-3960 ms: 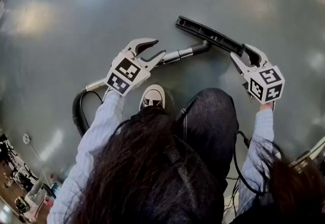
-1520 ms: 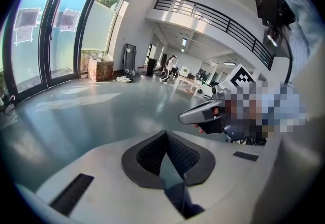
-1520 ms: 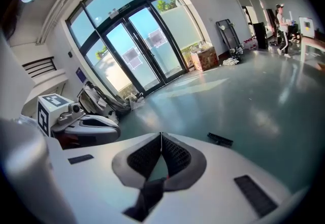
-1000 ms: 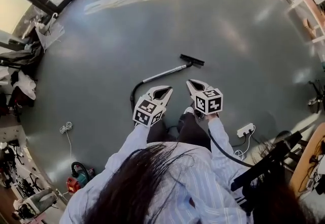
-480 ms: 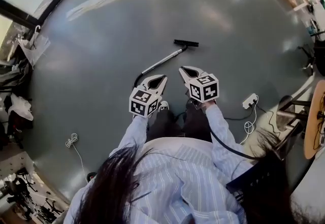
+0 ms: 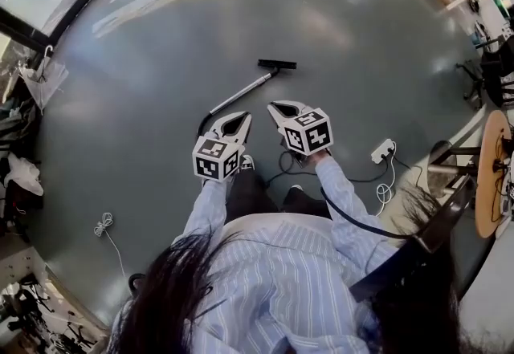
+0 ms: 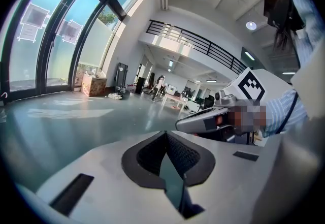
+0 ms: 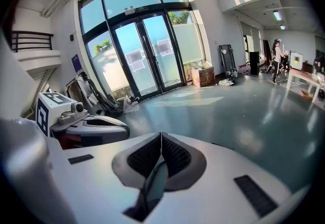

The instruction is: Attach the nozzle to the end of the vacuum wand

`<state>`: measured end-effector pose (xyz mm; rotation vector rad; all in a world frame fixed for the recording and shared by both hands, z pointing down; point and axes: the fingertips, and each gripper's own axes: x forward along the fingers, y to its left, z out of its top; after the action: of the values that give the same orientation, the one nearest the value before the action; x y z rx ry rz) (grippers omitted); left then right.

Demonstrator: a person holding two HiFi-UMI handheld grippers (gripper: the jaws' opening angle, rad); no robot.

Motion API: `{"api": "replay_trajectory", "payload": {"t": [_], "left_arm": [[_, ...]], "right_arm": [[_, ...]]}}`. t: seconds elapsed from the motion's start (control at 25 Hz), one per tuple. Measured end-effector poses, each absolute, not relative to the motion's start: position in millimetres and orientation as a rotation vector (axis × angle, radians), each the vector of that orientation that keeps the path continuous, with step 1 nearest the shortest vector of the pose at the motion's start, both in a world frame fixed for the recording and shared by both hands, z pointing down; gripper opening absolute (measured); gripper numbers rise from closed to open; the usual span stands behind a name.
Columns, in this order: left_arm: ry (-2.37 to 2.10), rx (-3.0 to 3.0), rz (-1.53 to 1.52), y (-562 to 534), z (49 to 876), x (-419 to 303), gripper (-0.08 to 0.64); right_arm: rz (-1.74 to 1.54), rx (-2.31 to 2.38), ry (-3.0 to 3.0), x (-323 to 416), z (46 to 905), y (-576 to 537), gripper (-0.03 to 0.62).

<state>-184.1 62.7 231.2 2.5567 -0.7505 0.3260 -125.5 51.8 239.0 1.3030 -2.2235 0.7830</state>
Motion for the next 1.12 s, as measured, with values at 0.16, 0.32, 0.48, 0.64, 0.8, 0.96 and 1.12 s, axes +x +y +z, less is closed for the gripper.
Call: {"api": "replay_trajectory", "payload": {"t": [0.16,0.32,0.48,0.64,0.8,0.96,1.12], "left_arm": [[-0.799,2.556,0.302,93.1,223.6,-162.3,0.008],[-0.861,2.543,0.27,138.2,219.1,-132.9,0.006],[-0.945,2.475,0.194,190.9,217.1,-109.6,0.006],[-1.001,2.431,0.197,243.4,224.6,-92.6,0.006],[-1.061,2.406,0.195,274.8,221.1,-88.2,0.006],[-1.113,2.395,0.164,290.1,210.4,-95.2,0.007],[-1.137,2.407,0.165,296.6,203.5,-95.5,0.006]], "right_arm": [[0.752,1.277,-2.265,-108.2,229.3,83.4,0.009],[0.715,1.229,-2.299,-83.5,226.4,134.1,0.009],[0.662,1.16,-2.325,-58.0,226.2,188.4,0.009],[0.661,1.108,-2.333,-35.4,235.0,232.1,0.009],[0.67,1.072,-2.356,-27.9,235.6,259.0,0.009],[0.639,1.021,-2.392,-37.1,229.0,276.0,0.009],[0.602,0.982,-2.413,-43.5,222.8,280.6,0.009]]}}
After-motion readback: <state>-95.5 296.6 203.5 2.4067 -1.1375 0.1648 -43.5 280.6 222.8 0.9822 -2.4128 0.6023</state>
